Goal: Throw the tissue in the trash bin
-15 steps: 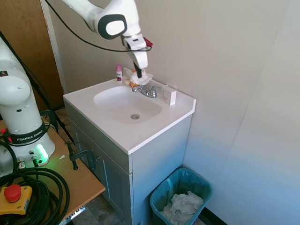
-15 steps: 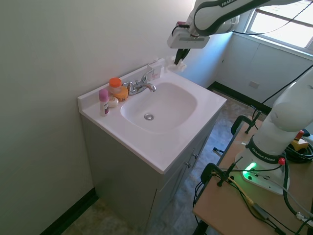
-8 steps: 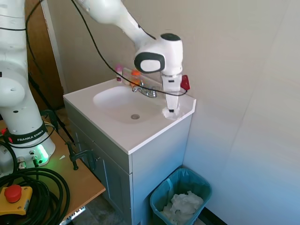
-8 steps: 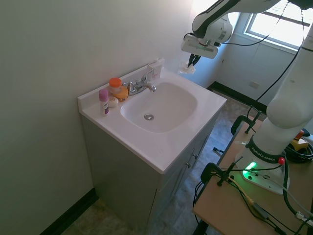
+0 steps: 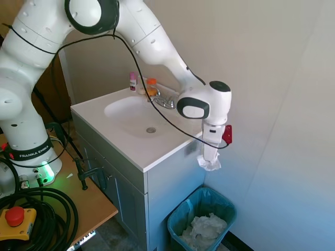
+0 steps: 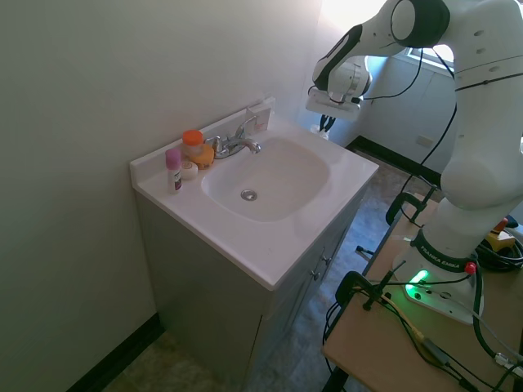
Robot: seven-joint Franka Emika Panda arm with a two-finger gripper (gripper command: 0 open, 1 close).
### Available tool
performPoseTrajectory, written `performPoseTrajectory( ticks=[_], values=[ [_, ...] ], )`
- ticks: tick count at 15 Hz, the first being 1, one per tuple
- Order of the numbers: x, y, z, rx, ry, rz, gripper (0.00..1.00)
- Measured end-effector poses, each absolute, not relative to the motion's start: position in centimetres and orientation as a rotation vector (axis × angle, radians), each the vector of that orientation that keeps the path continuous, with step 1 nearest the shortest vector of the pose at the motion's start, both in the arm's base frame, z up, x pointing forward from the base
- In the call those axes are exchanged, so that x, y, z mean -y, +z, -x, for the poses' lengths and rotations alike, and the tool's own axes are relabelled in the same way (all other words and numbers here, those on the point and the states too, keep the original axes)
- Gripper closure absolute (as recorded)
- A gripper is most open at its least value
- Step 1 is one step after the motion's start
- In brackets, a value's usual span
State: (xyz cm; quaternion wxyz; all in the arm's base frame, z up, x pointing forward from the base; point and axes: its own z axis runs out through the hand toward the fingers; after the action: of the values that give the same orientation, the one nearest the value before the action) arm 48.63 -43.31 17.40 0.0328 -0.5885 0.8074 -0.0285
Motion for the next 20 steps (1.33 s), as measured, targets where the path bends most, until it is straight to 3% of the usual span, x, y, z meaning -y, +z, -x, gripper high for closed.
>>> performPoseTrajectory(
  ticks=[4,5,16,20],
  values=[
    [43.8,14.0,-49.9,-2.502,-0.024,1.827,1.0],
    [43.8,13.5,-50.3,-2.502,-0.013,1.829,0.0],
    [44.2,12.3,-51.4,-2.498,0.009,1.843,0.0],
    [44.5,14.4,-52.0,-2.444,-0.018,1.886,0.0]
  ],
)
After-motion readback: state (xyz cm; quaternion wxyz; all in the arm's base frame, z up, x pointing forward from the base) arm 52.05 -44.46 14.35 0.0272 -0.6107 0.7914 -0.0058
